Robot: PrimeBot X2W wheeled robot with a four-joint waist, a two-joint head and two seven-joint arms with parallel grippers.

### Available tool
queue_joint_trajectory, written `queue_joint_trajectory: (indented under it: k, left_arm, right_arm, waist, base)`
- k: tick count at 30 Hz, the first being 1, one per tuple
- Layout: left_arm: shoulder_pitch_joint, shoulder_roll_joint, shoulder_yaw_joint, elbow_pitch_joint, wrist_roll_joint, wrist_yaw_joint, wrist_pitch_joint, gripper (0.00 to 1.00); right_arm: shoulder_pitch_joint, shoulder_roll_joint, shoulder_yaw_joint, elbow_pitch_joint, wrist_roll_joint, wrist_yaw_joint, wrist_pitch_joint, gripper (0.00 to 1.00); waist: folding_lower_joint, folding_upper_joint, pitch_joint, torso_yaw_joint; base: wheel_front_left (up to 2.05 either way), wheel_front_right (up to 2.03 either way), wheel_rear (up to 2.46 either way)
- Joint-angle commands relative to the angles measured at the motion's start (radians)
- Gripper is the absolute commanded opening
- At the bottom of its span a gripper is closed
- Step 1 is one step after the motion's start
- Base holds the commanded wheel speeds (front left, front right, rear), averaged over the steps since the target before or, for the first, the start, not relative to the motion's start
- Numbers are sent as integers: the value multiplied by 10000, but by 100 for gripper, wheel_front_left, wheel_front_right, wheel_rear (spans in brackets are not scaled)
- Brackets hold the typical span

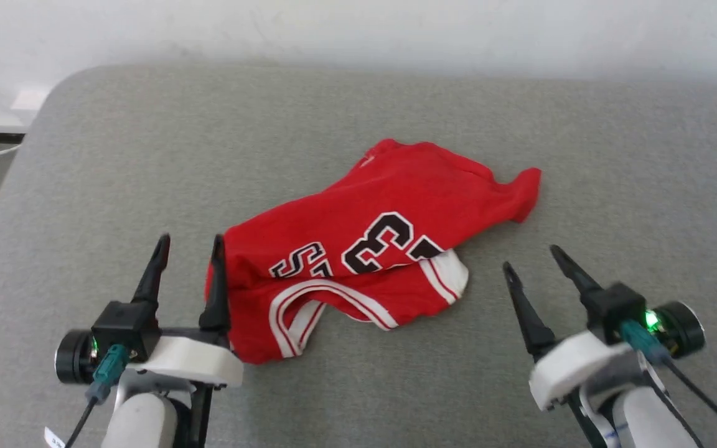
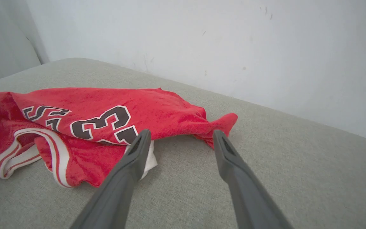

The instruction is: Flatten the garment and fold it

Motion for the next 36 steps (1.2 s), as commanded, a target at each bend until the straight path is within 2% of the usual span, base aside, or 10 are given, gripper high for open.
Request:
queue_joint_trajectory:
  k: [1, 4, 8, 11, 18, 23, 26, 31, 36]
  left_arm:
    - [18, -46, 43, -358, 268, -39, -56, 100]
    - [450, -302, 18, -1106, 939, -71, -61, 100]
    - [865, -695, -94, -1281, 1248, -291, -64, 100]
    - [888, -894, -173, -1360, 1440, -434, -64, 100]
    - [630, -1229, 75, -1576, 1571, -506, -65, 100]
    - [561, -1338, 152, -1398, 1618, -668, -66, 100]
    - [612, -1378, 277, -1309, 1617, -694, -66, 100]
    - [712, -1414, 406, -1095, 1692, -774, -66, 100]
    - [737, -1429, 585, -1050, 1774, -871, -66, 100]
  right_arm:
    - [-303, -107, 144, 115, 185, -21, 281, 100]
    - [-883, -533, 824, 715, 699, -21, 1662, 100]
    - [-1788, -1191, 1657, 1711, 1287, -21, 3396, 100]
    - [-2437, -1471, 1969, 2311, 1707, -21, 4291, 100]
    - [-3479, -1878, 2104, 3715, 1697, -21, 5137, 100]
    - [-3599, -1850, 2394, 4648, 1756, -21, 5114, 100]
    - [-3562, -1827, 2602, 4975, 1886, -21, 4944, 0]
    - [-3595, -2011, 2690, 5071, 1945, -21, 4290, 0]
    - [-3620, -2333, 1916, 4810, 1740, -21, 3738, 0]
  waist:
    - [1, 0, -124, 352]
    - [1, 0, -99, 735]
    - [1, 0, 83, 1280]
    - [1, 0, 267, 1699]
    - [1, 0, 702, 2510]
    - [1, 0, 758, 2713]
    - [1, 0, 679, 2579]
    - [1, 0, 445, 2053]
    - [1, 0, 157, 1411]
  base:
    - [0, 0, 0]
    - [0, 0, 0]
    - [0, 0, 0]
    - [0, 0, 0]
    - [0, 0, 0]
    - [0, 0, 0]
    - [0, 0, 0]
    - [0, 0, 0]
    - [0, 0, 0]
